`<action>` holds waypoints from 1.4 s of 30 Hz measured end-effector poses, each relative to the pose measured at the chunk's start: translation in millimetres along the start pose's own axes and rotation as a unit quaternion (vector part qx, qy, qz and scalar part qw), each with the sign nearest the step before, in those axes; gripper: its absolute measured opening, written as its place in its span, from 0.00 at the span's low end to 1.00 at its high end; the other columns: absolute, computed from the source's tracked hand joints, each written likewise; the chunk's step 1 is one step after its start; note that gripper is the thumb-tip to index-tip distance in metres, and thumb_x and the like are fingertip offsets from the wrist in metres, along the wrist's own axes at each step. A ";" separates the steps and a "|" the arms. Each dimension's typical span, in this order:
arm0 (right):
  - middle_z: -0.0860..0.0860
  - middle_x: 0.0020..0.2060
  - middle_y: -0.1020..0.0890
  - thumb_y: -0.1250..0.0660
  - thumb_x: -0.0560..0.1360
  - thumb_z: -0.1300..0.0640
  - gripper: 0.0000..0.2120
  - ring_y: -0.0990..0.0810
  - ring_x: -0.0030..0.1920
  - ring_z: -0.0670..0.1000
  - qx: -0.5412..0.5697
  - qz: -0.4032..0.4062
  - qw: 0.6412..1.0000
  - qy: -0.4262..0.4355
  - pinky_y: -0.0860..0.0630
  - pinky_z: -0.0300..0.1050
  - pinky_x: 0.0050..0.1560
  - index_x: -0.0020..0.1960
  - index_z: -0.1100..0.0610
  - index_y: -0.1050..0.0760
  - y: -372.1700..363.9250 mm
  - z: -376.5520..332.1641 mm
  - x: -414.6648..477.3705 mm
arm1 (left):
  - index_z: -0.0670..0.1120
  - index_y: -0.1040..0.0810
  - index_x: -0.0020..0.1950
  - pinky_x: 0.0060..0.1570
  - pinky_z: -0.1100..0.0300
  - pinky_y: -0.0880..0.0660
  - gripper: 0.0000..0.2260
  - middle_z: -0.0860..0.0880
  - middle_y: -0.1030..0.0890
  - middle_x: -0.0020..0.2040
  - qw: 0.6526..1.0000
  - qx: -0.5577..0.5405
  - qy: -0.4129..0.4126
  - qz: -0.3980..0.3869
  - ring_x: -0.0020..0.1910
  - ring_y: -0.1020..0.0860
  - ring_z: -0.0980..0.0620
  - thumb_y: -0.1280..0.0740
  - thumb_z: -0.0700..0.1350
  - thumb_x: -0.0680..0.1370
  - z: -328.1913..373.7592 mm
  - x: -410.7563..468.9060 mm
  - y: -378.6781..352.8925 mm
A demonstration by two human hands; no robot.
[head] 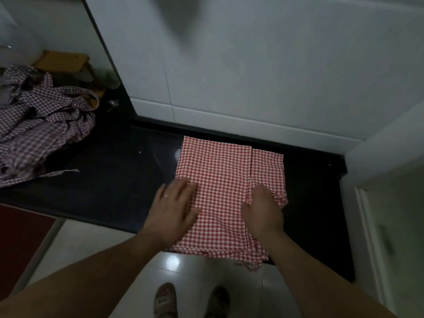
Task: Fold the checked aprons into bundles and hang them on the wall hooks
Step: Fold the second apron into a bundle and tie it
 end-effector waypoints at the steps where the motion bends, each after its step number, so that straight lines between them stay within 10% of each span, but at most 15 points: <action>1: 0.53 0.51 0.22 0.36 0.76 0.55 0.09 0.22 0.48 0.54 -0.025 0.028 0.998 0.048 0.21 0.52 0.48 0.55 0.54 0.28 1.7 -11.4 -4.4 | 0.54 0.42 0.82 0.78 0.39 0.41 0.33 0.48 0.38 0.80 0.993 -0.039 0.110 0.028 0.79 0.37 0.45 0.41 0.67 0.81 -10.4 -2.1 2.8; 4: 0.54 0.61 0.23 0.38 0.79 0.50 0.19 0.23 0.56 0.55 -0.050 -0.057 0.989 0.129 0.22 0.51 0.56 0.69 0.51 0.30 -20.4 -40.8 -18.3 | 0.48 0.32 0.70 0.63 0.40 0.23 0.30 0.44 0.24 0.67 0.914 -0.235 0.330 -0.010 0.61 0.22 0.43 0.34 0.66 0.77 -29.2 4.7 -2.3; 7: 0.53 0.70 0.32 0.38 0.81 0.44 0.27 0.29 0.66 0.57 -0.078 -0.135 0.984 0.087 0.28 0.53 0.69 0.78 0.46 0.39 -40.4 -36.3 -24.0 | 0.45 0.25 0.67 0.62 0.44 0.21 0.20 0.44 0.19 0.63 0.856 -0.388 0.335 -0.074 0.57 0.19 0.45 0.32 0.55 0.80 -15.7 28.8 6.4; 14: 0.53 0.65 0.21 0.40 0.81 0.50 0.19 0.22 0.63 0.53 0.170 -0.180 0.969 -0.015 0.28 0.50 0.70 0.70 0.53 0.25 -31.7 -13.3 -11.1 | 0.52 0.29 0.57 0.47 0.55 0.25 0.14 0.46 0.18 0.55 0.966 -0.232 0.086 -0.080 0.47 0.20 0.47 0.31 0.50 0.75 90.8 84.2 56.1; 19: 0.49 0.58 0.15 0.41 0.78 0.29 0.26 0.17 0.60 0.55 0.557 -0.201 0.757 -0.277 0.23 0.61 0.66 0.65 0.45 0.21 2.0 28.4 -4.8 | 0.49 0.31 0.58 0.47 0.52 0.25 0.15 0.45 0.19 0.54 0.970 -0.175 0.000 -0.170 0.48 0.21 0.45 0.31 0.50 0.75 159.1 94.8 24.2; 23: 0.54 0.57 0.14 0.34 0.80 0.40 0.22 0.15 0.58 0.57 0.526 -0.191 0.771 -0.306 0.17 0.55 0.57 0.67 0.52 0.21 22.4 58.3 -1.2 | 0.44 0.22 0.60 0.54 0.55 0.24 0.09 0.46 0.17 0.56 0.942 -0.265 -0.068 -0.194 0.53 0.20 0.48 0.35 0.45 0.82 182.0 91.5 8.1; 27: 0.56 0.55 0.14 0.36 0.81 0.57 0.14 0.16 0.55 0.57 0.470 -0.167 0.808 -0.314 0.18 0.50 0.54 0.65 0.58 0.21 31.4 71.8 -0.9 | 0.49 0.23 0.67 0.67 0.55 0.27 0.14 0.50 0.22 0.65 0.956 -0.286 -0.036 -0.060 0.63 0.24 0.52 0.38 0.43 0.83 140.4 84.7 5.8; 34: 0.49 0.58 0.18 0.31 0.79 0.42 0.18 0.19 0.58 0.52 0.481 -0.208 0.807 -0.273 0.23 0.51 0.62 0.67 0.45 0.27 35.4 53.9 -7.5 | 0.60 0.44 0.83 0.78 0.44 0.37 0.26 0.52 0.43 0.84 0.971 -0.184 -0.075 -0.130 0.80 0.38 0.48 0.45 0.61 0.84 126.2 71.2 -26.9; 38: 0.50 0.58 0.17 0.30 0.79 0.53 0.21 0.18 0.57 0.53 0.454 -0.215 0.822 -0.269 0.22 0.51 0.59 0.71 0.52 0.26 33.5 53.3 -1.8 | 0.55 0.42 0.83 0.76 0.48 0.35 0.28 0.51 0.38 0.80 0.923 -0.363 0.083 -0.092 0.75 0.33 0.52 0.42 0.61 0.85 117.0 85.6 -26.0; 42: 0.56 0.59 0.16 0.33 0.77 0.57 0.19 0.17 0.59 0.59 0.559 -0.194 0.743 -0.312 0.21 0.59 0.61 0.68 0.56 0.25 31.2 67.0 -0.5 | 0.48 0.36 0.81 0.73 0.46 0.29 0.32 0.46 0.24 0.74 0.833 -0.480 0.228 -0.157 0.67 0.23 0.48 0.39 0.65 0.82 107.0 109.6 -43.4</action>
Point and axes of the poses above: each hand's wrist, its own x-axis towards the middle knuckle, its own y-axis out of the back of the hand, z = x × y, the point moved 6 cm from there along x, towards the middle knuckle
